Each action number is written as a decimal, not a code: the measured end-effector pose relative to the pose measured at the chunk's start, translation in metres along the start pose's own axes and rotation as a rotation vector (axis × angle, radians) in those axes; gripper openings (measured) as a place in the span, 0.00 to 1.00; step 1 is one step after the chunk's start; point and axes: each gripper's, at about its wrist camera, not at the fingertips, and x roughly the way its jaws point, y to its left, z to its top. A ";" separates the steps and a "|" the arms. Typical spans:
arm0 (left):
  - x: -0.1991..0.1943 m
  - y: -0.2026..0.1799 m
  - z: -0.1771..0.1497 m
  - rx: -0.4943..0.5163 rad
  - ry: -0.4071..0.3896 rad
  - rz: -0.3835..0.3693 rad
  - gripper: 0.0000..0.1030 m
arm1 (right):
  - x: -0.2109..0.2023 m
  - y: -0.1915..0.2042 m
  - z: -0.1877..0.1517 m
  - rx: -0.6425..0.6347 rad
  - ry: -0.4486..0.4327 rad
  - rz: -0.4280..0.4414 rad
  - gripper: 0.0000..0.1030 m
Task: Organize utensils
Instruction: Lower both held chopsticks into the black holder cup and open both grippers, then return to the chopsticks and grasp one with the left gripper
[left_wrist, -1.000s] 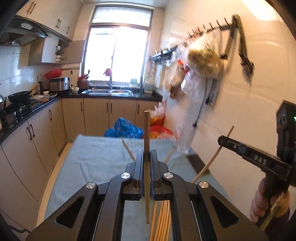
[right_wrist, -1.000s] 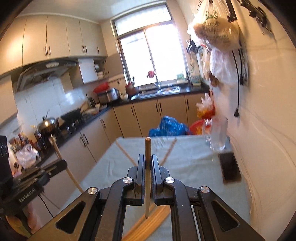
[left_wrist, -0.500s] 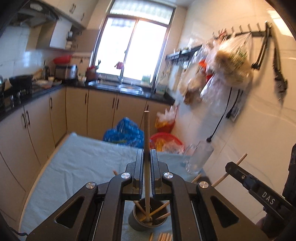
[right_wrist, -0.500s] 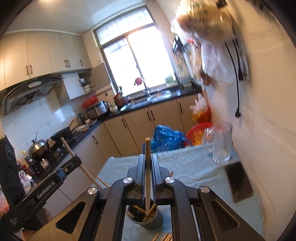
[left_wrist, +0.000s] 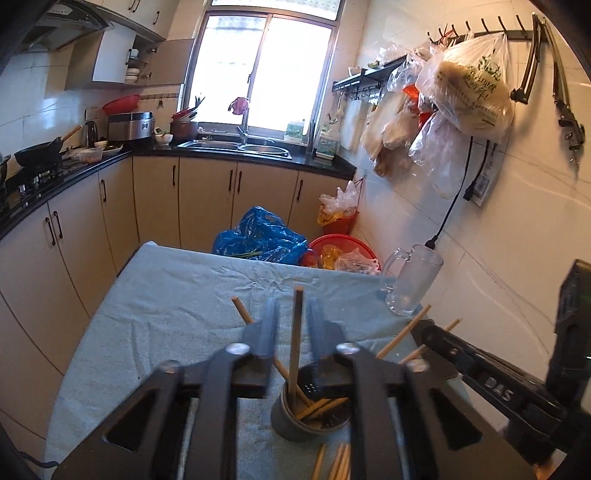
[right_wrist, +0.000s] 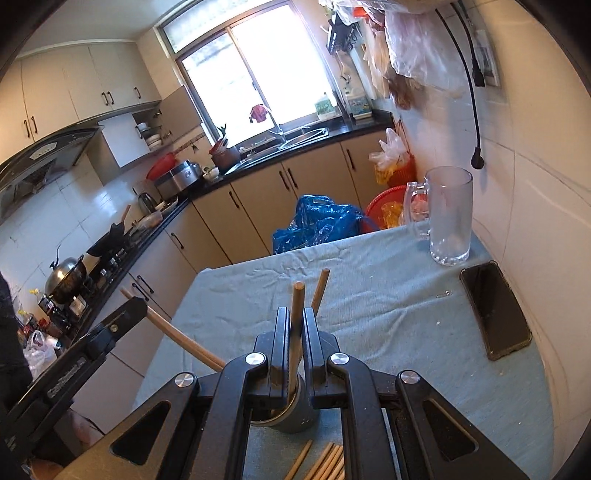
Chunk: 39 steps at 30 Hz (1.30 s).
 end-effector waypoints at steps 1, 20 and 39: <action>-0.006 0.001 0.000 -0.006 -0.007 0.001 0.30 | -0.001 0.000 0.000 0.003 0.002 -0.002 0.12; -0.096 0.048 -0.105 0.005 0.099 -0.002 0.45 | -0.057 -0.003 -0.070 -0.172 0.254 -0.081 0.55; 0.054 -0.020 -0.198 0.268 0.516 -0.075 0.10 | -0.007 -0.064 -0.177 -0.005 0.468 0.020 0.42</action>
